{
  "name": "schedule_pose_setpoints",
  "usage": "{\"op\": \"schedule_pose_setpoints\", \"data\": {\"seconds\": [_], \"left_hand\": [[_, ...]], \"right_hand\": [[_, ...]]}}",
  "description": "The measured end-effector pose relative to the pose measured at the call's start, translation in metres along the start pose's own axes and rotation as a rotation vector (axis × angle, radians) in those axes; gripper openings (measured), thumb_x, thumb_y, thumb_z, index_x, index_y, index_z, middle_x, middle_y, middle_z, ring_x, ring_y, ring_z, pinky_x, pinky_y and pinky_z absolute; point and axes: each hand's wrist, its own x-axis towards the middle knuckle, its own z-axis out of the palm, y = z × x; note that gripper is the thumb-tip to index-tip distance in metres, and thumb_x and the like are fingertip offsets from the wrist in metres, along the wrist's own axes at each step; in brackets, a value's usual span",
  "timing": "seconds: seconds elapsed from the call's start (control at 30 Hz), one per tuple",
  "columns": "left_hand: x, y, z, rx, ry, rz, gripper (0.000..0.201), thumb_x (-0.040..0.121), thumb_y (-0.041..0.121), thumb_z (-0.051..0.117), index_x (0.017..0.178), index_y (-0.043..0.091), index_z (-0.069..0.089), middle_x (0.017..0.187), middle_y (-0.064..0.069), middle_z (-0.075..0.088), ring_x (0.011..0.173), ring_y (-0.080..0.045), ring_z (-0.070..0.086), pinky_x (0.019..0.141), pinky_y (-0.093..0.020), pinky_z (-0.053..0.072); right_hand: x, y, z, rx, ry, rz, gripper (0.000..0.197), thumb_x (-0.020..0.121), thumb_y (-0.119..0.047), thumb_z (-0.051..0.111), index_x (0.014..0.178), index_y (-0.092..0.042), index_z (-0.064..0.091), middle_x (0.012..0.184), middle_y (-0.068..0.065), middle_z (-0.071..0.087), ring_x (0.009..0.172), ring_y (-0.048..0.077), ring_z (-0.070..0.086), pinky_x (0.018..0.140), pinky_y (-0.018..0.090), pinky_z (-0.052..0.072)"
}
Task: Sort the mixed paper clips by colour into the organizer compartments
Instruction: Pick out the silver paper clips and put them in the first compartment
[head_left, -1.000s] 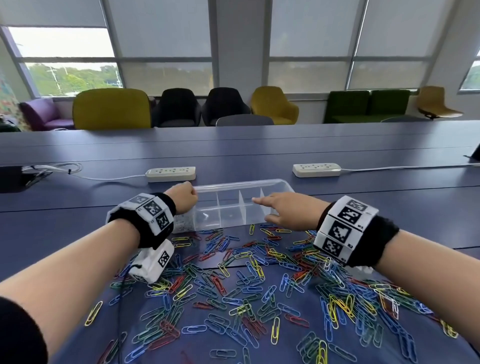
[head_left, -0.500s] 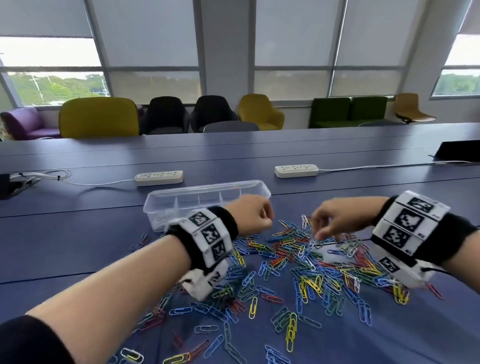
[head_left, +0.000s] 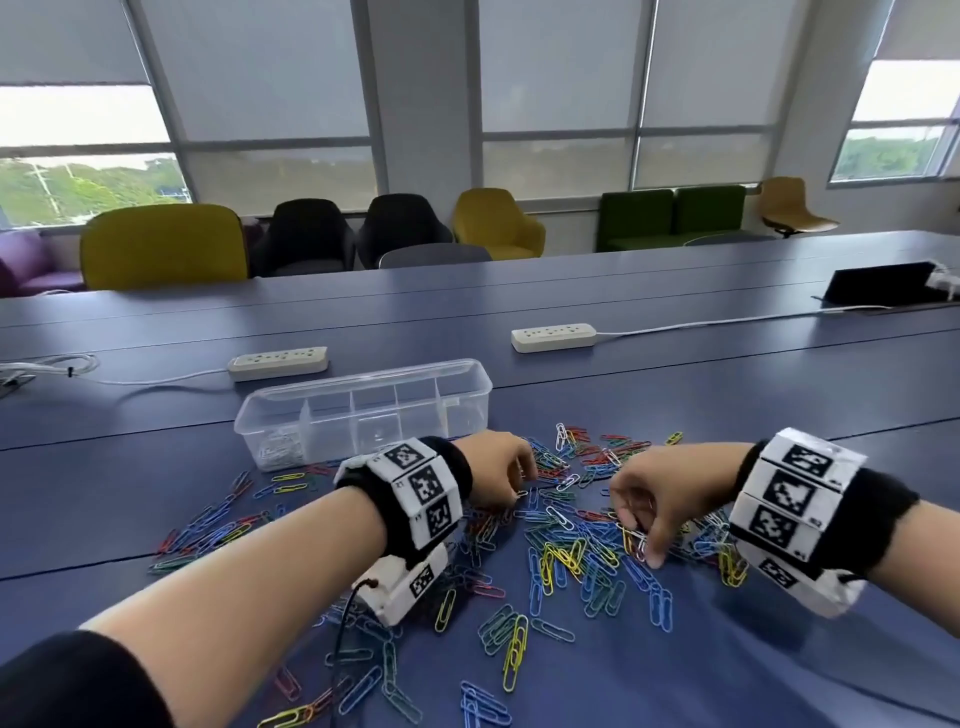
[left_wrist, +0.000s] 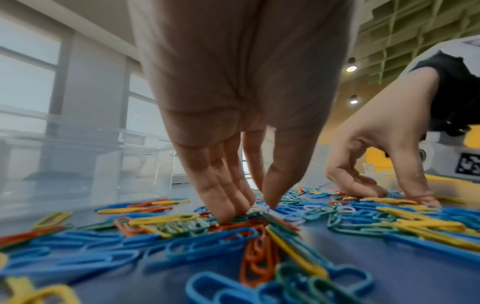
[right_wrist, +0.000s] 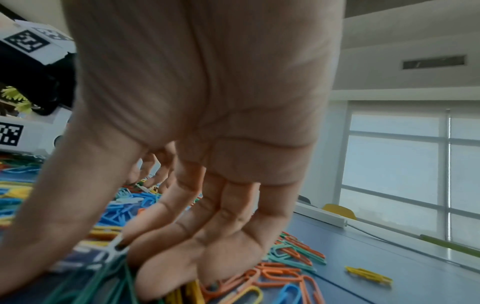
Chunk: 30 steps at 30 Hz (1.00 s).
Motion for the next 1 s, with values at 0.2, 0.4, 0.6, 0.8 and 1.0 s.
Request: {"op": "schedule_pose_setpoints", "data": {"seconds": [0.2, 0.4, 0.6, 0.8, 1.0], "left_hand": [[0.005, 0.008, -0.001, -0.025, 0.016, -0.038, 0.033, 0.082, 0.03, 0.07, 0.108, 0.01, 0.066, 0.109, -0.006, 0.067, 0.101, -0.02, 0.062, 0.081, -0.025, 0.045], [0.007, 0.008, -0.001, -0.01, 0.004, -0.053, 0.031, 0.082, 0.017, 0.07, 0.111, 0.01, 0.065, 0.111, -0.008, 0.067, 0.098, -0.021, 0.062, 0.078, -0.023, 0.043], [0.004, -0.006, -0.007, -0.049, -0.004, -0.061, 0.028, 0.082, 0.009, 0.068, 0.109, 0.011, 0.066, 0.111, -0.007, 0.067, 0.088, -0.015, 0.057, 0.085, -0.026, 0.047], [0.002, -0.006, -0.005, -0.014, -0.024, -0.041, 0.025, 0.083, 0.008, 0.065, 0.108, 0.01, 0.068, 0.099, -0.007, 0.066, 0.085, -0.011, 0.053, 0.08, -0.024, 0.045], [-0.009, -0.006, -0.006, -0.018, -0.014, -0.079, 0.029, 0.087, 0.011, 0.059, 0.116, 0.011, 0.061, 0.099, -0.006, 0.061, 0.087, -0.017, 0.053, 0.082, -0.026, 0.045]], "right_hand": [[0.009, -0.001, 0.001, 0.037, 0.047, -0.026, 0.024, 0.071, -0.027, 0.08, 0.076, -0.023, 0.057, 0.068, -0.008, 0.061, 0.064, 0.011, 0.056, 0.059, 0.018, 0.042], [0.013, 0.001, 0.004, 0.015, 0.102, -0.071, 0.013, 0.08, -0.029, 0.072, 0.074, -0.024, 0.061, 0.077, -0.005, 0.064, 0.07, 0.009, 0.056, 0.065, 0.02, 0.043], [0.006, 0.006, -0.001, 0.035, 0.207, -0.092, 0.019, 0.09, -0.027, 0.059, 0.074, -0.029, 0.048, 0.073, -0.011, 0.054, 0.063, 0.001, 0.045, 0.059, 0.013, 0.037], [0.005, 0.005, -0.002, 0.326, 0.185, -0.127, 0.017, 0.09, -0.019, 0.061, 0.079, -0.018, 0.049, 0.08, 0.003, 0.063, 0.069, 0.015, 0.058, 0.061, 0.022, 0.047], [0.006, 0.005, 0.002, 0.492, 0.192, -0.077, 0.016, 0.092, -0.011, 0.056, 0.107, -0.012, 0.051, 0.074, 0.001, 0.06, 0.058, 0.007, 0.06, 0.049, 0.014, 0.045]]}}
